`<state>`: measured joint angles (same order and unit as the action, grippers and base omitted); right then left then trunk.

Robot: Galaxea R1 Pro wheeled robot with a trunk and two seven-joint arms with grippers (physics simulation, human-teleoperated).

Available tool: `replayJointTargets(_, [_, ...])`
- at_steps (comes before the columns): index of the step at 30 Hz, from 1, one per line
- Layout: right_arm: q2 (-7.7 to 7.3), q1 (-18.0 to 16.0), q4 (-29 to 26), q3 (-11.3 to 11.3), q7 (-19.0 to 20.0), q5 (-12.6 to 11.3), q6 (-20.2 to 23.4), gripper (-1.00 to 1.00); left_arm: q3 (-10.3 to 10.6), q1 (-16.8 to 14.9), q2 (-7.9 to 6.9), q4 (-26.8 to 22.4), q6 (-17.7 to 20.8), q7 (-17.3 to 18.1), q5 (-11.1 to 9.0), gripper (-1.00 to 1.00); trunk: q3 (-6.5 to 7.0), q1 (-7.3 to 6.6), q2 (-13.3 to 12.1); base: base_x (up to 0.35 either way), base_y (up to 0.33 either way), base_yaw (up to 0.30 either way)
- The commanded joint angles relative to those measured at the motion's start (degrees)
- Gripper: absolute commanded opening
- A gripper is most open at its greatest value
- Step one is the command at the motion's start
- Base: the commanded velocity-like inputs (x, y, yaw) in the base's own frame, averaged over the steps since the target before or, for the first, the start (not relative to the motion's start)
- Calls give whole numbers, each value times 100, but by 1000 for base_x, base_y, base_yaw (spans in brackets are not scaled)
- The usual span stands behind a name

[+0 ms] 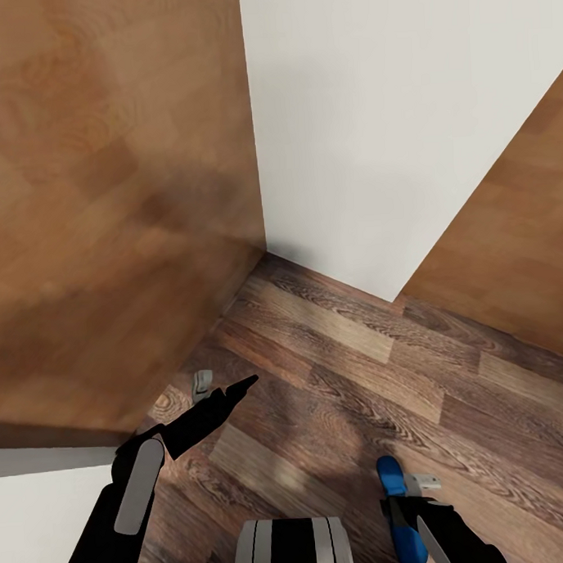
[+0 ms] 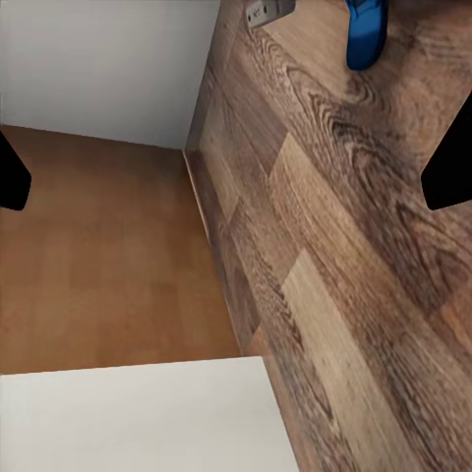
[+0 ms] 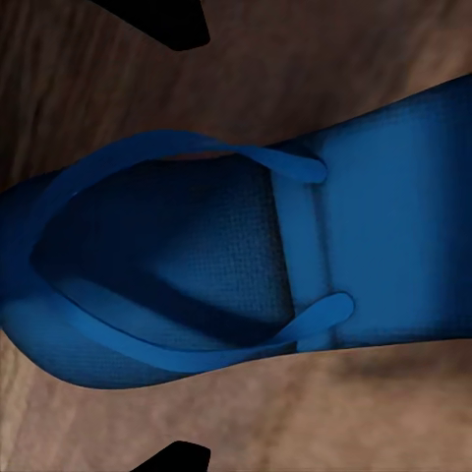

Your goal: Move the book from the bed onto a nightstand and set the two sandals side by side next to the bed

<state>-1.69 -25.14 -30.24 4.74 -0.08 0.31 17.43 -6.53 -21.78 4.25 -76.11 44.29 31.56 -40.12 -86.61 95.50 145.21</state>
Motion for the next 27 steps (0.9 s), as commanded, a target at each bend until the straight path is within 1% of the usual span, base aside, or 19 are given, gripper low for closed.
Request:
replayJointTargets(1, [3, 0, -10, 10, -1, 3, 32, 100, -15, -3, 6, 0, 36, 17, -4, 100, -3, -1, 1, 0, 0, 0])
replayJointTargets(13, [2, 0, -11, 10, -1, 4, 32, 100, -13, -2, 6, 0, 36, 17, -4, 100, -3, -1, 1, 0, 0, 0])
replayJointTargets(20, [2, 0, -11, 10, -1, 4, 32, 100, -12, -2, 6, 0, 36, 17, -4, 100, -158, 17, 11, 0, 0, 0])
replayJointTargets(27, [2, 0, -13, 10, -1, 4, 32, 100, -10, -2, 6, 0, 36, 17, -4, 100, -158, 17, 11, 0, 0, 0])
